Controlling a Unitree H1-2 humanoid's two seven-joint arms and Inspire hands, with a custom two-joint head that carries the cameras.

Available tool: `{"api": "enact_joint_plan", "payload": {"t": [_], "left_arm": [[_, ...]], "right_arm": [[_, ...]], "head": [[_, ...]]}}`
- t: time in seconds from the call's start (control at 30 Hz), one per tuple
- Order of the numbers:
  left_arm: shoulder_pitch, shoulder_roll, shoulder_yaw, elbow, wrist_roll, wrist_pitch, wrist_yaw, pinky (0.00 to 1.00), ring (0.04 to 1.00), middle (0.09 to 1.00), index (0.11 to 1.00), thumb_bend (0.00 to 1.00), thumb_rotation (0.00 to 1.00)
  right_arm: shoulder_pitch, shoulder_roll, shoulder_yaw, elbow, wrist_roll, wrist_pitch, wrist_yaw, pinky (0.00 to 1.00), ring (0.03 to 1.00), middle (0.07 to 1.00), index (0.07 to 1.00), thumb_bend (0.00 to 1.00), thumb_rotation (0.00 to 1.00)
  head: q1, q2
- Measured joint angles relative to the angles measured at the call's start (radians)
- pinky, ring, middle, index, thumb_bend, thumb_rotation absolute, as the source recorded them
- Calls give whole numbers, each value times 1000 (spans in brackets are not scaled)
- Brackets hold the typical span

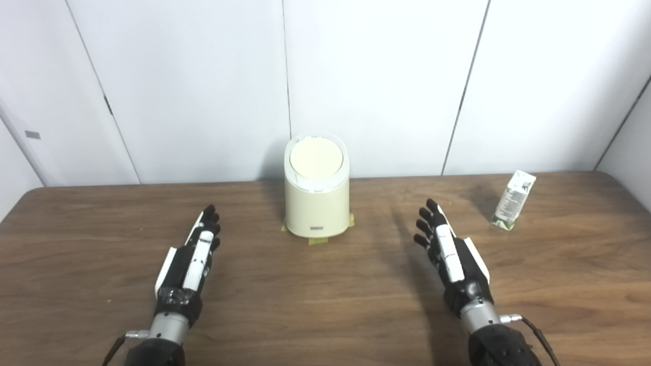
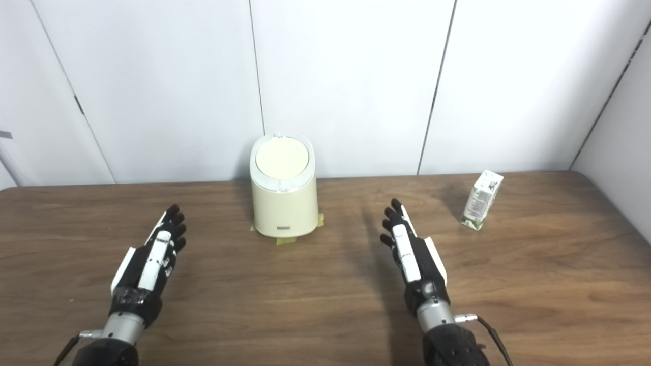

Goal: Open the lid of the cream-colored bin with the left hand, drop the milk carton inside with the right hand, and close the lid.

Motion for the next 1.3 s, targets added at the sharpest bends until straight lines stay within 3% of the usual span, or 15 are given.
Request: {"api": "enact_joint_plan", "payload": {"t": [0.6, 0.83, 1.0, 1.1, 1.2, 1.3], "left_arm": [[0, 1, -3, 0, 0, 1, -1, 1000, 1000, 1000, 1000, 352, 844], [0, 11, -18, -9, 13, 5, -3, 992, 1000, 996, 1000, 490, 818], [0, 25, -22, -67, 55, 43, 8, 995, 975, 979, 999, 571, 684], [-8, 39, -25, -103, 122, 70, 32, 917, 939, 941, 969, 672, 574], [-53, 56, -18, -109, 154, 118, 45, 903, 926, 937, 963, 760, 439], [-125, 70, -19, -129, 169, 185, 43, 882, 912, 931, 970, 816, 421]], "right_arm": [[-4, 0, 0, -1, -2, 2, -2, 916, 958, 971, 989, 589, 1000], [-4, 1, 0, -13, 1, 16, -1, 910, 957, 972, 988, 587, 1000], [-3, 4, 1, -43, -1, 37, -2, 900, 947, 967, 986, 590, 1000], [-1, 5, 2, -56, -1, 38, -2, 919, 954, 968, 987, 598, 1000], [2, 13, 1, -64, 1, 50, -3, 912, 952, 969, 985, 596, 1000], [3, 24, 2, -71, 1, 54, -3, 907, 953, 971, 984, 596, 1000]], "head": [[3, 6], [9, 3], [11, 5], [14, 2], [14, 3], [15, 2]]}}
